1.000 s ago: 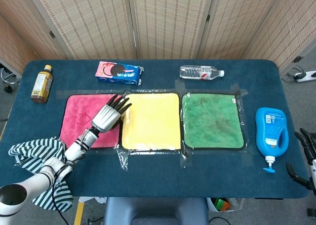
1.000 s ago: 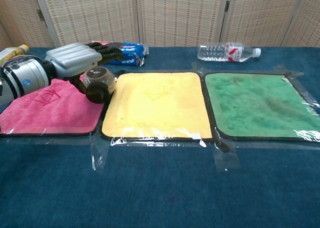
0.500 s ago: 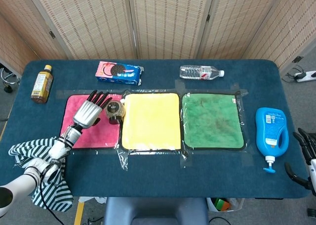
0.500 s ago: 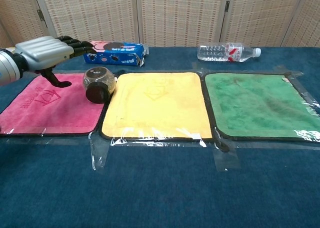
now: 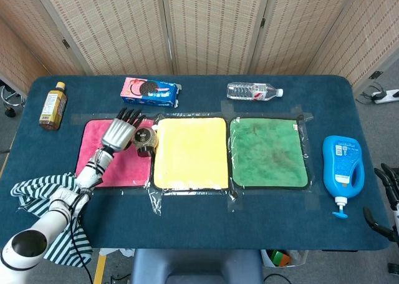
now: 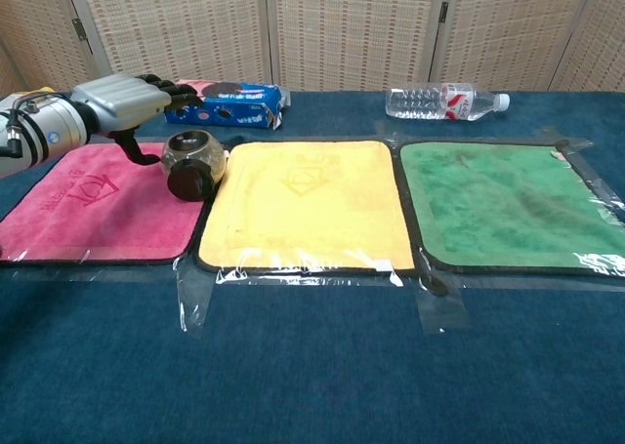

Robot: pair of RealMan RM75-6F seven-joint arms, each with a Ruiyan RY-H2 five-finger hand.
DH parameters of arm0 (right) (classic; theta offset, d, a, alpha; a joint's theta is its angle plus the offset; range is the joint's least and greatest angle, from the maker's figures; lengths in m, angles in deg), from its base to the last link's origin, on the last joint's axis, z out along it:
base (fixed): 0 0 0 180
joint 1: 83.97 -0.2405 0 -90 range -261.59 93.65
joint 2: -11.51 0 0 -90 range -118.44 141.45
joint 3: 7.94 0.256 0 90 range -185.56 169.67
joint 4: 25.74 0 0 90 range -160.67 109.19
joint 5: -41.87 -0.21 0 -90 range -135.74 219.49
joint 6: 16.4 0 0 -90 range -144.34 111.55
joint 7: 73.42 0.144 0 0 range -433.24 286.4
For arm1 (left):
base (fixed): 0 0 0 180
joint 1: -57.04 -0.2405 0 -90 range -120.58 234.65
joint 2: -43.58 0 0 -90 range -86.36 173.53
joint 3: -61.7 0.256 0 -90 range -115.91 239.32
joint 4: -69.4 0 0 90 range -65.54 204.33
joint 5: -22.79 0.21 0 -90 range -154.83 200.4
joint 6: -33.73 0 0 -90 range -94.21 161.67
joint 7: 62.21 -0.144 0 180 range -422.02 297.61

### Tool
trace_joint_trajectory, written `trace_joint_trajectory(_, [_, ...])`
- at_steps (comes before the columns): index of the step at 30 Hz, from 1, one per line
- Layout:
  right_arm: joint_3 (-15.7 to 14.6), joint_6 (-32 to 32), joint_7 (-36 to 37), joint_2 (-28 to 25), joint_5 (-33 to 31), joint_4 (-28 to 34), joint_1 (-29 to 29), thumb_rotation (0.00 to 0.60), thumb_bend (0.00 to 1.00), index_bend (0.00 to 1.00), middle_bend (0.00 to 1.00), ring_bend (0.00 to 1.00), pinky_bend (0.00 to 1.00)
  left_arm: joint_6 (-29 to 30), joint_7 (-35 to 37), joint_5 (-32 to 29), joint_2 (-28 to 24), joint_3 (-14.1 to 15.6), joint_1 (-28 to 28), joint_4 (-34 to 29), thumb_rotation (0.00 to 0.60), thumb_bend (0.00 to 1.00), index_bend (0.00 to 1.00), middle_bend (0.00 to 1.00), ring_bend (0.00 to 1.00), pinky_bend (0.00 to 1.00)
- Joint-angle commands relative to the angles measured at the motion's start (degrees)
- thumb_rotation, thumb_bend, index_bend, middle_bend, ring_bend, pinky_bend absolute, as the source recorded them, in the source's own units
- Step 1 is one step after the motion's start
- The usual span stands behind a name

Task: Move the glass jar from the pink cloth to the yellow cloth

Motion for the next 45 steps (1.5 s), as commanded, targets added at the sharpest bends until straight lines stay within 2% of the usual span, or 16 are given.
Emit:
trace_joint_trajectory(1, [0.0, -0.5, -0.2, -0.3, -0.2, 0.2, 0.4, 0.6, 0.45, 0.0, 0.05, 0.07, 0.0, -1.2, 1.5, 0.5, 1.7, 0.3, 1.4, 2.5, 0.6, 0.34, 0.03, 0.02, 0.03, 0.06])
trace_joint_trajectory(13, [0.0, -0.9, -0.9, -0.5, 0.0, 0.8, 0.8, 0.6, 0.45, 0.0, 0.05, 0.07, 0.0, 0.3, 6.3, 3.4, 4.1, 2.8, 2.8, 4.5, 0.6, 0.34, 0.03, 0.02, 0.03, 0.06])
trace_joint_trajectory(27, [0.1, -1.2, -1.0, -0.6, 0.0, 1.0, 1.2, 0.6, 0.45, 0.0, 0.05, 0.07, 0.0, 2.3, 4.1, 4.1, 5.6, 2.0, 6.5, 0.5, 0.6, 0.34, 0.03, 0.02, 0.03, 0.06])
trace_joint_trajectory(37, [0.1, -1.1, -0.7, -0.7, 1.0, 0.5, 0.9, 0.6, 0.45, 0.0, 0.05, 0.07, 0.0, 4.9, 2.1, 1.4, 2.3, -0.3, 4.8, -7.2, 0.6, 0.34, 0.03, 0.03, 0.04, 0.06])
trace_joint_trajectory(45, [0.1, -0.6, -0.4, -0.5, 1.6, 0.1, 0.3, 0.6, 0.45, 0.0, 0.05, 0.07, 0.0, 2.5, -3.5, -3.4, -0.1, -2.5, 2.5, -9.4, 0.6, 0.35, 0.03, 0.03, 0.05, 0.07])
